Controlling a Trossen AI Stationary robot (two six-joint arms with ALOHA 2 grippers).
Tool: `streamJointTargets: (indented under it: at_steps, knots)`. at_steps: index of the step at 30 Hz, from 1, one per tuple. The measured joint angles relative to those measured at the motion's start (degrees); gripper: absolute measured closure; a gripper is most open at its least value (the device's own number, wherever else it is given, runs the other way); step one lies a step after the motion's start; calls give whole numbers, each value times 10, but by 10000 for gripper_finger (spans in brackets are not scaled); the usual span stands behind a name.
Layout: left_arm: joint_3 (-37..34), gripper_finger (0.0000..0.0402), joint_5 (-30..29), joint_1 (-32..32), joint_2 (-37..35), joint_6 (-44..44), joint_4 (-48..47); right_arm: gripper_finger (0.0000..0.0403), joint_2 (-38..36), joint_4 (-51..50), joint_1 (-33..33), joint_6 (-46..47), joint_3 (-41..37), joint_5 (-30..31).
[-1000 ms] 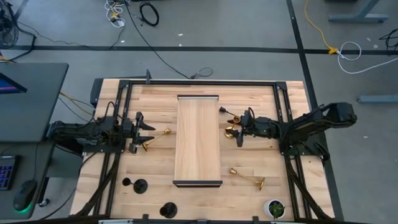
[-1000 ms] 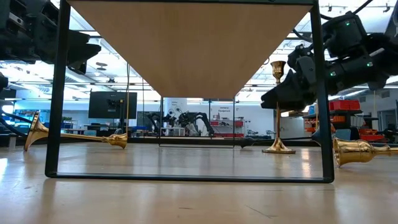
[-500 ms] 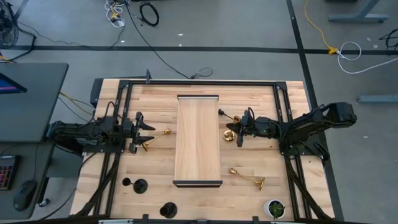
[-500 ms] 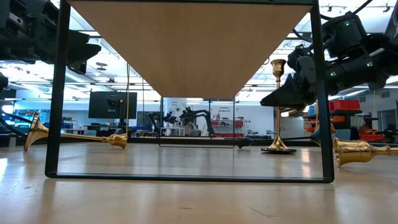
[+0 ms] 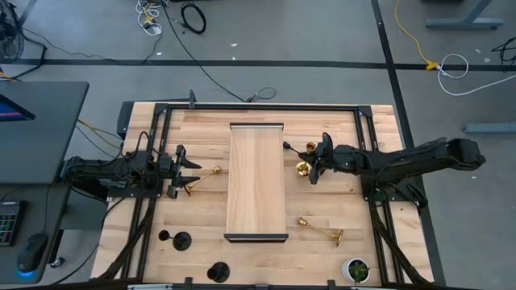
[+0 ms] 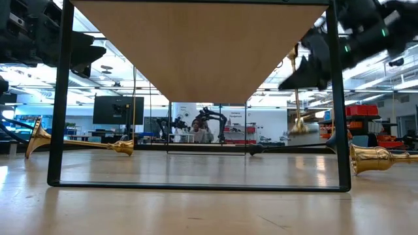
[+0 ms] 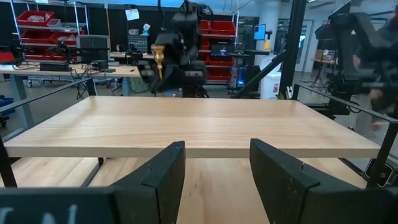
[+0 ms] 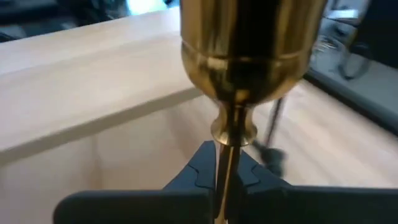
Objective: Pick & Place candle stick holders
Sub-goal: Put the top right gold candle holder on the shelf
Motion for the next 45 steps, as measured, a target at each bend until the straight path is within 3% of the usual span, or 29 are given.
streamJointTargets:
  at_steps: [3, 10, 24, 30, 34, 45]
  knots:
    - [0, 220, 0, 0, 0, -13, 0, 399, -20, -78, 0, -24, 82, 18]
    - [0, 220, 0, 0, 0, -12, 0, 400, 5, -92, 0, -73, 234, -10]
    - [0, 220, -17, 0, 0, -9, 0, 400, 246, -94, -50, -121, 443, -79]
    - [0, 220, -17, 0, 0, -9, 0, 400, 313, -94, -82, -107, 491, -134]
    - [0, 220, -17, 0, 0, -9, -1, 401, 343, -84, -96, -98, 496, -140]
    - [0, 220, -15, 0, 0, -9, -1, 401, 361, -71, -108, -82, 497, -154]
